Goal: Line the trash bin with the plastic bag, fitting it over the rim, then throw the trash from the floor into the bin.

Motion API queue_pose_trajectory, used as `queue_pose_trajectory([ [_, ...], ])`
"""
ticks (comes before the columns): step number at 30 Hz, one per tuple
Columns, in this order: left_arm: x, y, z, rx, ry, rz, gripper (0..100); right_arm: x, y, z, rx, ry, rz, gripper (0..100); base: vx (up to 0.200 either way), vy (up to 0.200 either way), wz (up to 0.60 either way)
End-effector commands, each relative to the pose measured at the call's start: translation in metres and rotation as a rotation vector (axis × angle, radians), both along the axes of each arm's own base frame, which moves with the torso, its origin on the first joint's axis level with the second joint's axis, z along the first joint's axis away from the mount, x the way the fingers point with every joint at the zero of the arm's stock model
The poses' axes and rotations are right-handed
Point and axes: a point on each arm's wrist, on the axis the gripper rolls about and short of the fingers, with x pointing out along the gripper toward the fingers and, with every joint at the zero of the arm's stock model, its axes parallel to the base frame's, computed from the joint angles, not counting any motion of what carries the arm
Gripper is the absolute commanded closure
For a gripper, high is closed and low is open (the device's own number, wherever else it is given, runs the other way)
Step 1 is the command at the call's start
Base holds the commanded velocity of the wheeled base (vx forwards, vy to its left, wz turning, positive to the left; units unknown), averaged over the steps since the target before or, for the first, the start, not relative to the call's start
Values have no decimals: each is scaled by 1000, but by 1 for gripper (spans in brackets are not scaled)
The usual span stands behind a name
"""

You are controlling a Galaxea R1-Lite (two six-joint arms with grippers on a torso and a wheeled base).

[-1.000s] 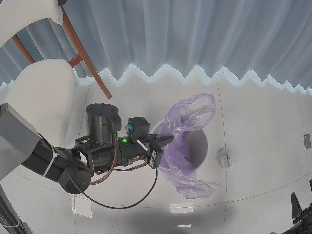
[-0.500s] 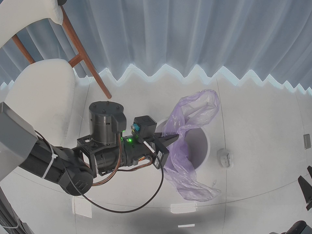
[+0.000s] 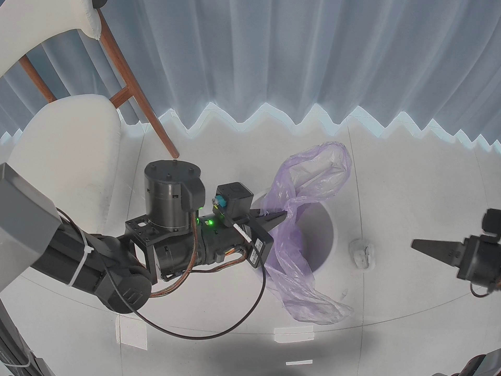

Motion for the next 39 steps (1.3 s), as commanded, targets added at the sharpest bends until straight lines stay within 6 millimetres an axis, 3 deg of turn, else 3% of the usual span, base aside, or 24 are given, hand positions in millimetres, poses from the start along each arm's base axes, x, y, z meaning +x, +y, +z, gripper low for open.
queue_pose_trajectory([
  [1, 1, -7, -6, 14, -3, 25, 100, 113, 82, -26, 43, 252, 96, 0, 0, 0, 0],
  [9, 4, -10, -11, 23, 6, 24, 100, 132, 95, -21, 126, 256, 69, 0, 0, 0, 0],
  [19, 5, -10, -11, 18, 3, 28, 100, 159, 109, -31, 138, 228, 16, 0, 0, 0, 0],
  [25, 5, -10, -11, 17, 4, 28, 100, 180, 118, -22, 175, 196, -25, 0, 0, 0, 0],
  [30, 5, -10, -11, 14, 7, 30, 100, 185, 120, -24, 180, 200, -55, 0, 0, 0, 0],
  [31, 5, -10, -11, 14, 6, 32, 100, 185, 121, -27, 172, 206, -58, 100, 0, 0, 0],
  [39, 3, -8, -11, 11, 2, 33, 100, 197, 126, -34, 165, 194, -87, 100, 0, 0, 0],
])
